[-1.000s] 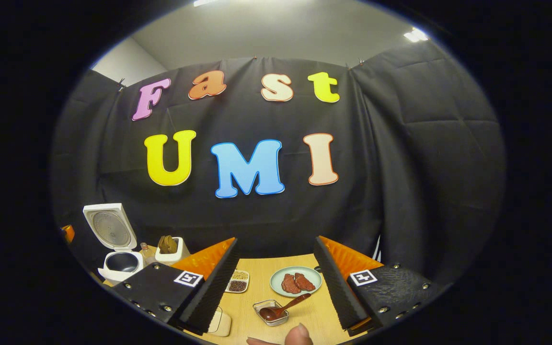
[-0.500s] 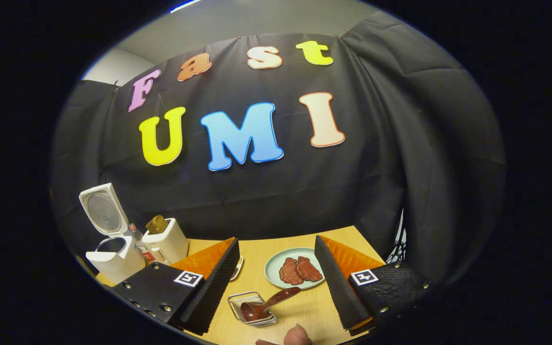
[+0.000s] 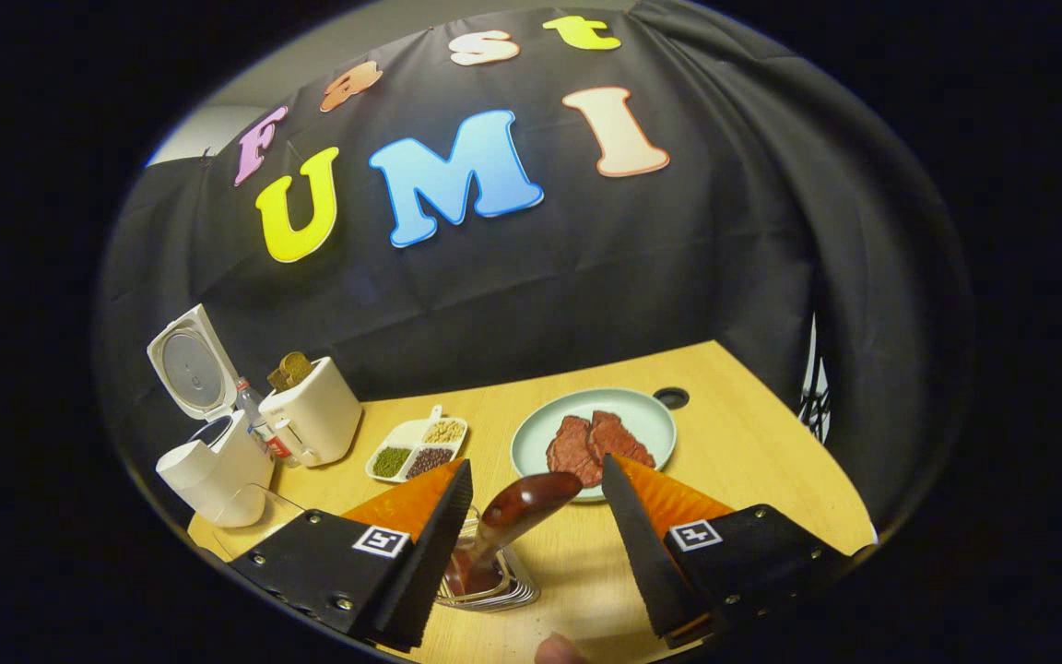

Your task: Close the left gripper, press the button to open the rice cooker; take a wooden spoon from the chopstick holder with the right hand, scoop a spoonful of rice and pour it into the rice cooker, then put the wooden spoon back into the chopstick holder.

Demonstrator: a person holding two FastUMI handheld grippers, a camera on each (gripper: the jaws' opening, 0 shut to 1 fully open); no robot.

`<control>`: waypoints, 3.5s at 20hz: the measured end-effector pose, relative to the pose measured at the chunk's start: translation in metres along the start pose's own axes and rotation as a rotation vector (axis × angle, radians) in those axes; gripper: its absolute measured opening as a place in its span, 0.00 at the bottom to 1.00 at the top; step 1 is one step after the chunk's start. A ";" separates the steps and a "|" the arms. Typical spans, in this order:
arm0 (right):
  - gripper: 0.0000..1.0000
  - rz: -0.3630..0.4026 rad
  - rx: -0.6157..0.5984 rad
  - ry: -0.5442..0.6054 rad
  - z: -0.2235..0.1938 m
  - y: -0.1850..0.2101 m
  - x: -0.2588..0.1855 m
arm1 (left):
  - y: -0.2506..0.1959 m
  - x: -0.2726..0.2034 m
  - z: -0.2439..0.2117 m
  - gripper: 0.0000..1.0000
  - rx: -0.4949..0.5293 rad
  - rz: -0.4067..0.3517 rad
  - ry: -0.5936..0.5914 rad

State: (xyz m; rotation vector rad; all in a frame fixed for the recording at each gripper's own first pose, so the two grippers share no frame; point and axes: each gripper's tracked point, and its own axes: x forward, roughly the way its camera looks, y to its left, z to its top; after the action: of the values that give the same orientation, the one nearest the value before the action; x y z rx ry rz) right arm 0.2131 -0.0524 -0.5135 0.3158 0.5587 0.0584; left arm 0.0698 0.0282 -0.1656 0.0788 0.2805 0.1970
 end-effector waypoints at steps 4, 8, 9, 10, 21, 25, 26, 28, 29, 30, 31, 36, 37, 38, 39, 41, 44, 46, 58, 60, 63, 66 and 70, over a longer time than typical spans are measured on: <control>0.56 -0.004 0.071 0.009 -0.011 0.009 0.007 | -0.004 -0.013 -0.006 0.97 0.041 0.001 0.026; 0.26 0.013 0.146 0.081 -0.015 0.021 0.013 | -0.007 -0.028 -0.006 0.98 0.033 0.006 0.021; 0.26 0.025 0.179 0.095 -0.014 0.023 0.017 | -0.005 -0.031 -0.006 0.99 0.032 0.011 0.021; 0.25 0.039 0.203 0.105 -0.011 0.025 0.010 | -0.002 -0.034 -0.010 0.98 0.029 0.017 0.023; 0.18 0.163 0.035 0.070 0.071 0.093 -0.038 | 0.043 -0.064 -0.004 0.98 -0.075 0.059 -0.041; 0.18 0.242 -0.036 0.049 0.093 0.157 -0.068 | 0.075 -0.074 0.004 0.97 -0.124 0.056 -0.094; 0.18 0.253 -0.050 0.047 0.091 0.173 -0.074 | 0.086 -0.078 0.006 0.96 -0.140 0.055 -0.105; 0.18 0.259 -0.075 0.070 0.078 0.201 -0.080 | 0.105 -0.083 0.006 0.93 -0.172 0.041 -0.118; 0.18 0.259 -0.090 0.080 0.071 0.213 -0.082 | 0.114 -0.084 0.006 0.93 -0.177 0.033 -0.120; 0.18 0.252 -0.103 0.090 0.062 0.224 -0.082 | 0.125 -0.084 0.004 0.93 -0.168 0.025 -0.119; 0.18 0.249 -0.109 0.097 0.054 0.234 -0.083 | 0.134 -0.084 0.005 0.93 -0.154 0.020 -0.120; 0.18 0.249 -0.159 0.172 0.008 0.268 -0.066 | 0.163 -0.072 0.015 0.93 -0.128 0.009 -0.123; 0.18 0.252 -0.176 0.187 -0.001 0.272 -0.056 | 0.166 -0.066 0.014 0.93 -0.122 0.019 -0.119; 0.18 0.255 -0.198 0.207 -0.013 0.274 -0.047 | 0.169 -0.057 0.012 0.93 -0.115 0.038 -0.109; 0.18 0.258 -0.225 0.219 -0.023 0.275 -0.036 | 0.170 -0.050 0.011 0.93 -0.115 0.052 -0.096; 0.18 0.268 -0.275 0.248 -0.045 0.277 -0.016 | 0.166 -0.041 0.005 0.93 -0.126 0.070 -0.062; 0.18 0.292 -0.357 0.310 -0.085 0.276 0.004 | 0.158 -0.021 -0.012 0.93 -0.091 0.092 0.003; 0.18 0.340 -0.390 0.309 -0.097 0.288 0.006 | 0.157 -0.014 -0.014 0.93 -0.072 0.110 0.024; 0.18 0.442 -0.022 0.534 -0.132 0.336 0.000 | 0.163 -0.015 -0.005 0.94 -0.108 0.174 0.014; 0.18 0.438 0.078 0.550 -0.128 0.334 0.005 | 0.166 -0.020 -0.002 0.93 -0.090 0.183 0.010; 0.18 0.424 0.298 0.554 -0.112 0.329 0.016 | 0.170 -0.027 -0.001 0.96 -0.074 0.195 0.003; 0.18 0.408 0.370 0.519 -0.098 0.314 0.025 | 0.176 -0.032 -0.001 0.96 -0.074 0.206 0.007; 0.18 0.422 0.440 0.502 -0.082 0.307 0.023 | 0.181 -0.036 -0.001 0.93 -0.082 0.211 0.003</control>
State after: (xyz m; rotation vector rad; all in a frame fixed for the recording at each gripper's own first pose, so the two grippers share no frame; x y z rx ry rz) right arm 0.1983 0.2654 -0.4955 0.8591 0.9967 0.4349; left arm 0.0024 0.1975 -0.1378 0.0266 0.2665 0.4179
